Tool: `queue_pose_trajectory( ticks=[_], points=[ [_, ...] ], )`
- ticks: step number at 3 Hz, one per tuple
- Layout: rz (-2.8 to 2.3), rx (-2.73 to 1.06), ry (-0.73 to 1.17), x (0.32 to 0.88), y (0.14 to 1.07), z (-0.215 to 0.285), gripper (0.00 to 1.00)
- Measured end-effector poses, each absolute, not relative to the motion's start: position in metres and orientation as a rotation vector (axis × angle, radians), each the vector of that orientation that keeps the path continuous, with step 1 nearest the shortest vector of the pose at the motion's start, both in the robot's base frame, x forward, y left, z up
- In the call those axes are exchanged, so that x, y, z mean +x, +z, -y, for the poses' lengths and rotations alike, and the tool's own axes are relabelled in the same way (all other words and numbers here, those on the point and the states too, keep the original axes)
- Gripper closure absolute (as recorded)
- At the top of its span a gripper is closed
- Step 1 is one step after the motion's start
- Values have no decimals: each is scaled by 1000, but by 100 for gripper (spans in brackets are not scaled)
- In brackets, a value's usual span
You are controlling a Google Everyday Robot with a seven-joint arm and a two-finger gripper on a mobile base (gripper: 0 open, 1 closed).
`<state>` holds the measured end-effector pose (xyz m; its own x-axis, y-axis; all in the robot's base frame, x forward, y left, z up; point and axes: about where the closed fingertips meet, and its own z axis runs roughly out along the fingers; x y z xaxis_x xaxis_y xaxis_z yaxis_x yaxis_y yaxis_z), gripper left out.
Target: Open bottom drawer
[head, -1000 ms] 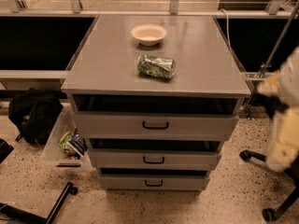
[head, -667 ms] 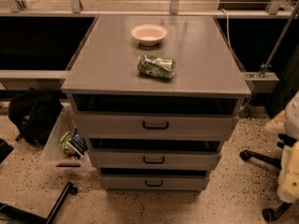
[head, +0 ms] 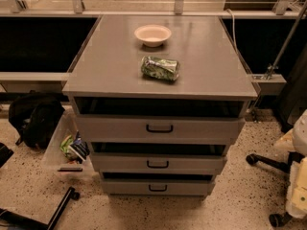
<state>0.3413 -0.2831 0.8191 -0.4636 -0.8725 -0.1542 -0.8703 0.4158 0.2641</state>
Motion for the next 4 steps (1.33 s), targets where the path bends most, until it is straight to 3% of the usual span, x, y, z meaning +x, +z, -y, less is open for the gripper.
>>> queue_pose_trajectory(
  ticks=[2,4],
  points=[
    [2661,1640,-398,299,763,287,0],
    [2908,1760,-394,319,720,299,0]
  ],
)
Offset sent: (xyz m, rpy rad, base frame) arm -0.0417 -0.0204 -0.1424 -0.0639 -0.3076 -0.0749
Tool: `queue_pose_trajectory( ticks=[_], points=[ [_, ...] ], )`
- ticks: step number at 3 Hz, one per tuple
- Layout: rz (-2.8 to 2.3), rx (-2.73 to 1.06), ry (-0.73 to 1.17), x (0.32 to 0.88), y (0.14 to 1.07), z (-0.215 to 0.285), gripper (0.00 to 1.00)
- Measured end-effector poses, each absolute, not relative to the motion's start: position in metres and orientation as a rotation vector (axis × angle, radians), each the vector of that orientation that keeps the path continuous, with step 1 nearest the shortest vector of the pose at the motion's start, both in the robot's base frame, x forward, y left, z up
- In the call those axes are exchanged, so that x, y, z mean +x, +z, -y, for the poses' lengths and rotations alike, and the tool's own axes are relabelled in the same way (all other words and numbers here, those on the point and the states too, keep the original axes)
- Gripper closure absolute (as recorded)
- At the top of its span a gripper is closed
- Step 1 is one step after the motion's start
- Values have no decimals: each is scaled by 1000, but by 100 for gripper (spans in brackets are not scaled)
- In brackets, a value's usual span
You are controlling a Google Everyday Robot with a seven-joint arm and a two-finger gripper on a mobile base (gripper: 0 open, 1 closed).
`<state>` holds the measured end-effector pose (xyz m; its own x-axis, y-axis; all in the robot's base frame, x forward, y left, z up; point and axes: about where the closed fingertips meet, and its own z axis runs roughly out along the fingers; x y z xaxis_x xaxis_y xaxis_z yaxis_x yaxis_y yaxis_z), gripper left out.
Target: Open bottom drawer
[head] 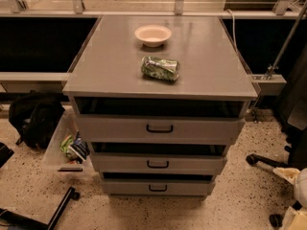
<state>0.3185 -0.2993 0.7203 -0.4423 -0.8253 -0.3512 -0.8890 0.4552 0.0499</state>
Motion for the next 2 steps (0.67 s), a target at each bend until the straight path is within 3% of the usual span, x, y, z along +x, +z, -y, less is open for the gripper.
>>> queue_pose_trajectory(
  ticks=[2],
  points=[
    [-2227,-1353,689,337,640,285,0]
  ],
)
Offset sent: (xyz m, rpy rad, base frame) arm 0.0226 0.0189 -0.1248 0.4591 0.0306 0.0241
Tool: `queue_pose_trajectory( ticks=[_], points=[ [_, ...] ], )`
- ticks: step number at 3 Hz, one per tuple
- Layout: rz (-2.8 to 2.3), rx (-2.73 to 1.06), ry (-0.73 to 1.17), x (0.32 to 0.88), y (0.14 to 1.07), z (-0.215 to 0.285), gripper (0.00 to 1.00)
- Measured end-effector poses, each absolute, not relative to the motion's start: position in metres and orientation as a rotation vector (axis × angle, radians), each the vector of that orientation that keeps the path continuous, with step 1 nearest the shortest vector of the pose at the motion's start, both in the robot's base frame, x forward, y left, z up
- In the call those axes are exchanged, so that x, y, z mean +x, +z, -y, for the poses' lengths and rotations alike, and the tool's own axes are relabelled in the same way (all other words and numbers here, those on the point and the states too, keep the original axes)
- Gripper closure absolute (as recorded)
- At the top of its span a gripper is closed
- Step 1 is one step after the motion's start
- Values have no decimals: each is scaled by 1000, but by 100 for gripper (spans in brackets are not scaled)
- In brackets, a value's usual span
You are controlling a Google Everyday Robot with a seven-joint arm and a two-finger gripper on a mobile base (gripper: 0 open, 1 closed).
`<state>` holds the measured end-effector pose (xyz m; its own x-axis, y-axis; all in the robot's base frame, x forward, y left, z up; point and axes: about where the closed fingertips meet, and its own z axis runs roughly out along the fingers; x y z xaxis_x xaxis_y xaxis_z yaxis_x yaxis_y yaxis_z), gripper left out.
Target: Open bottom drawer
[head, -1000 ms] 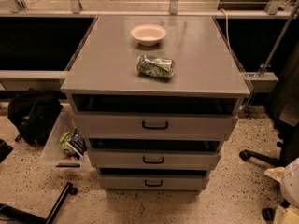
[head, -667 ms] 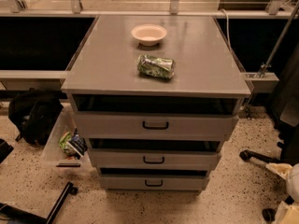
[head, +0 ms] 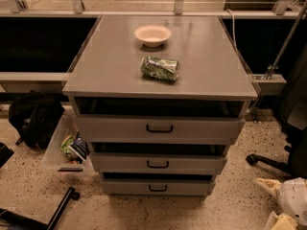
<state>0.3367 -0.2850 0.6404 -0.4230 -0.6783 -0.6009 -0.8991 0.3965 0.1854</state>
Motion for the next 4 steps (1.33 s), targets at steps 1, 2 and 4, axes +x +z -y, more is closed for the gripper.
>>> queue_pose_trajectory(
  ticks=[1,2,4],
  points=[
    [-2227,-1353,690,337,640,285,0],
    [-2145,-1338,826,328,609,264,0],
    [-1971,-1265,1093,319,543,222,0]
  ],
)
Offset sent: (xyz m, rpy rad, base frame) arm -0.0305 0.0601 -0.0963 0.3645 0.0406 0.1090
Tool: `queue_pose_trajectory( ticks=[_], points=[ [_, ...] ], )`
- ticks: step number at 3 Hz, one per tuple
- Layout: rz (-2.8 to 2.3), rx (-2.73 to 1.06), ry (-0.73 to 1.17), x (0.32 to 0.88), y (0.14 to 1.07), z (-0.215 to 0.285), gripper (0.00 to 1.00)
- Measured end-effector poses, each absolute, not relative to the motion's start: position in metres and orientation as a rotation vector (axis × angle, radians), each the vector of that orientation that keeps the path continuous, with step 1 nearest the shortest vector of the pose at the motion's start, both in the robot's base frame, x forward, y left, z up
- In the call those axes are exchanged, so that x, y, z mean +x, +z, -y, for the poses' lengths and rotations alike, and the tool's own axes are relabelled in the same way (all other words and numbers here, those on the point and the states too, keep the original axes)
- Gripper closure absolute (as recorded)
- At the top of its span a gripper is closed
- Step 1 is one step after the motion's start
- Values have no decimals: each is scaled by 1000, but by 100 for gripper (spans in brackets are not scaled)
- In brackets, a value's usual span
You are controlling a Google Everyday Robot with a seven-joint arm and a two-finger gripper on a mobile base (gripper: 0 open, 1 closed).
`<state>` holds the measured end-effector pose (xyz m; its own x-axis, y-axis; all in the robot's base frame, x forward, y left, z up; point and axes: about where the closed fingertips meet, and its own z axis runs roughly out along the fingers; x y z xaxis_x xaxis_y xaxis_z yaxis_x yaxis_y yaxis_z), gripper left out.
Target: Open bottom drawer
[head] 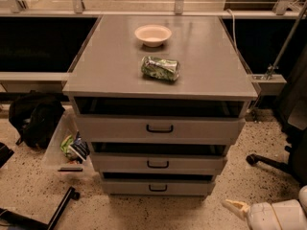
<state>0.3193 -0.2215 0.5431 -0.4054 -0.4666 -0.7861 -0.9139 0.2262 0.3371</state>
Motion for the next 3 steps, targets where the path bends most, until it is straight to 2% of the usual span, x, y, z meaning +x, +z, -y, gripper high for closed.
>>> queue_pose_trajectory(
  ticks=[3],
  points=[
    [-1906,-1236,1181,316,521,208,0]
  ],
)
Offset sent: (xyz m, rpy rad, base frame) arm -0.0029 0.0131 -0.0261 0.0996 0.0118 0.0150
